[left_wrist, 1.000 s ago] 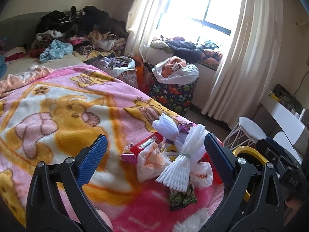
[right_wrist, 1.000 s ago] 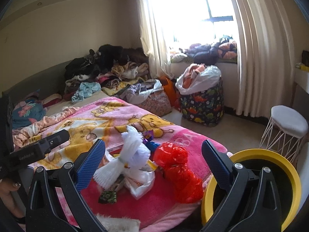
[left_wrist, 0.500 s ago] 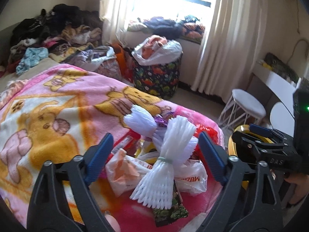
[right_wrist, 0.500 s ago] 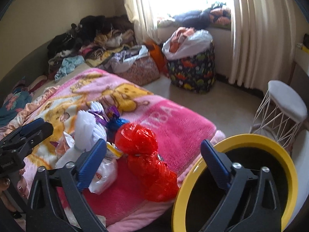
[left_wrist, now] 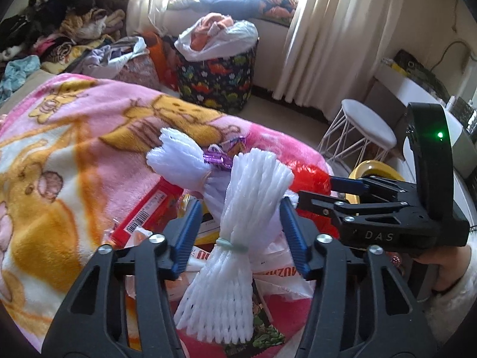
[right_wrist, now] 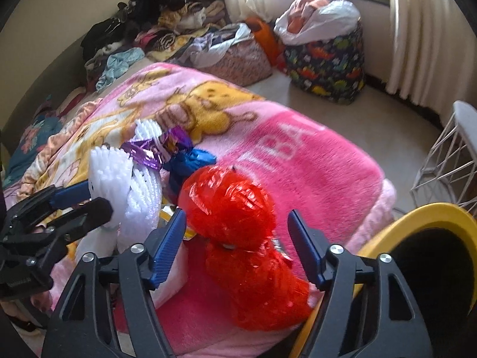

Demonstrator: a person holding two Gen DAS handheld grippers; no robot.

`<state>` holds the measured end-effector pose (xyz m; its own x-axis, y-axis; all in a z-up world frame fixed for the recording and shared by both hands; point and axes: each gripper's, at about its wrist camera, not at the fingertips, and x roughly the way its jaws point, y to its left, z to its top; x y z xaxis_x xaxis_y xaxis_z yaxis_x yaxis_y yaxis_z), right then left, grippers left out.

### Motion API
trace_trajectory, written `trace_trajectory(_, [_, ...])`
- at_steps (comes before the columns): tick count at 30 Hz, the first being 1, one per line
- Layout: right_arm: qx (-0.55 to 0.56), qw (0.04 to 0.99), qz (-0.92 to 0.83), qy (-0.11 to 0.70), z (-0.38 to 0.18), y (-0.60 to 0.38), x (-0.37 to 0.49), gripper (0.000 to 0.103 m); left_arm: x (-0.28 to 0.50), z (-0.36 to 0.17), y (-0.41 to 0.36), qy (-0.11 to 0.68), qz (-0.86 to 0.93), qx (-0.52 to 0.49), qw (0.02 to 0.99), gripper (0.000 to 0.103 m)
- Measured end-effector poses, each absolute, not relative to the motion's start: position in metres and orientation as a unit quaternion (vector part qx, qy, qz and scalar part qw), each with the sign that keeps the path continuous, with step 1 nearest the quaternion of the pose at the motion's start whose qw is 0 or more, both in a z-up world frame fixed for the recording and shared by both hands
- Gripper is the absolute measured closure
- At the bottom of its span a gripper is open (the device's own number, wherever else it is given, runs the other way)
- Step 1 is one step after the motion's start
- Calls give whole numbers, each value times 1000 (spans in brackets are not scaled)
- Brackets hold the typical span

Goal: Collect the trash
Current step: 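Grasp the white foam net with the left tool while the right tool grasps the red plastic bag, then carry the foam net and red bag with both tools over the yellow bin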

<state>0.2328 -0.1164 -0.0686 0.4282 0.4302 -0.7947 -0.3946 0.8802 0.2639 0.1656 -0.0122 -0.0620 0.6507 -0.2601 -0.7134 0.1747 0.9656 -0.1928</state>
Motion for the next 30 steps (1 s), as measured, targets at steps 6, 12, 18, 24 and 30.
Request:
trace_trajectory(6, [53, 842, 265, 467, -67, -122, 224, 73, 162, -69, -9, 414, -127, -67, 899, 81])
trace_trajectory(12, [117, 859, 266, 422, -42, -144, 205, 74, 148, -56, 0, 397, -126, -109, 903, 89])
trace_trajectory(18, [139, 871, 264, 390, -14, -164, 187, 74, 132, -30, 3, 359, -118, -121, 918, 90])
trace_trajectory(24, [151, 882, 255, 367, 3, -188, 172, 74, 124, 1, -6, 319, -123, -124, 931, 91])
trace_trajectory(30, [165, 890, 243, 349, 12, -211, 161, 74, 123, 17, -24, 302, -140, -123, 935, 91])
